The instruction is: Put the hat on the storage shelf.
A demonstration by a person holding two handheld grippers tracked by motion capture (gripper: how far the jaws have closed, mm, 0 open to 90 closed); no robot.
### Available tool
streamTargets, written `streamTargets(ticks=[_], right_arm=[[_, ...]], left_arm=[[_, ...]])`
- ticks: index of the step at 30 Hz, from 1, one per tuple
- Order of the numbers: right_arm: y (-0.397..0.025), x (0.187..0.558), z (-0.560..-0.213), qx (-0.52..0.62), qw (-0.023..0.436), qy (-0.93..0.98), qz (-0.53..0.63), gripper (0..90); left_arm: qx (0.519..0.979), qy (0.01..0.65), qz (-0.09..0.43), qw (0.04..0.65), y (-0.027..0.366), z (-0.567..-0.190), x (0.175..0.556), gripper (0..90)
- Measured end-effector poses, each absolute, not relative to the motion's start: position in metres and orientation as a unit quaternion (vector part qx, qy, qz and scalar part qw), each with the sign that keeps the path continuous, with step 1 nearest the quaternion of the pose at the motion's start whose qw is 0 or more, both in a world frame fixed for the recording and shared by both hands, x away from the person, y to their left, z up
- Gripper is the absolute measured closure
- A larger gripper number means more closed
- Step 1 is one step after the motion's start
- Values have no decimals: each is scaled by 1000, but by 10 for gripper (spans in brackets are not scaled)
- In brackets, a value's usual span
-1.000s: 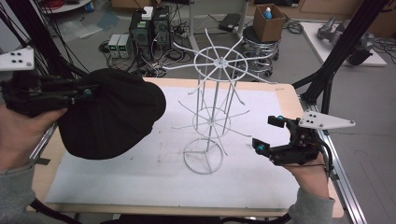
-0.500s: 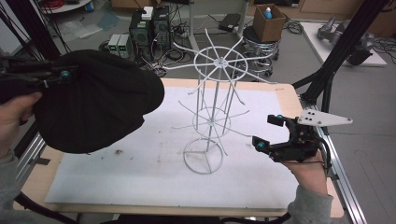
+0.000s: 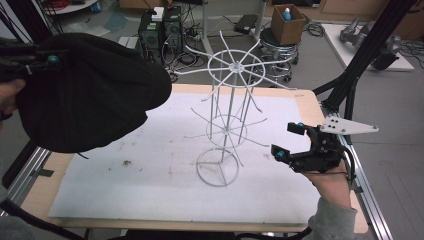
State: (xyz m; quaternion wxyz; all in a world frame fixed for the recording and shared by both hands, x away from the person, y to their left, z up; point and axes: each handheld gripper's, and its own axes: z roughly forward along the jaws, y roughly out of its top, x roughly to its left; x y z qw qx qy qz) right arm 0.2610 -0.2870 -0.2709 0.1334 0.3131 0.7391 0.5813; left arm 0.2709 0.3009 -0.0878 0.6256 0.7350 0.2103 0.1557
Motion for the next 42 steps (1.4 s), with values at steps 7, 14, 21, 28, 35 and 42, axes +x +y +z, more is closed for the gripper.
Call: streamTargets(ticks=[7, 14, 21, 28, 35, 42], right_arm=[[-292, 260, -271, 317, 135, 734, 586, 21], [-295, 260, -271, 320, 135, 731, 587, 21], [-296, 261, -273, 322, 134, 730, 587, 21], [-297, 262, -274, 325, 132, 731, 586, 21], [-296, 262, -275, 325, 130, 731, 586, 21], [-298, 262, -275, 325, 132, 728, 588, 21]], left_arm=[[728, 202, 165, 634, 301, -65, 268, 762], [722, 195, 173, 641, 297, -46, 266, 762], [722, 185, 179, 643, 293, -32, 264, 762], [713, 177, 183, 654, 292, -18, 259, 762], [710, 166, 185, 659, 282, -8, 255, 762], [707, 154, 178, 667, 267, -3, 258, 762]])
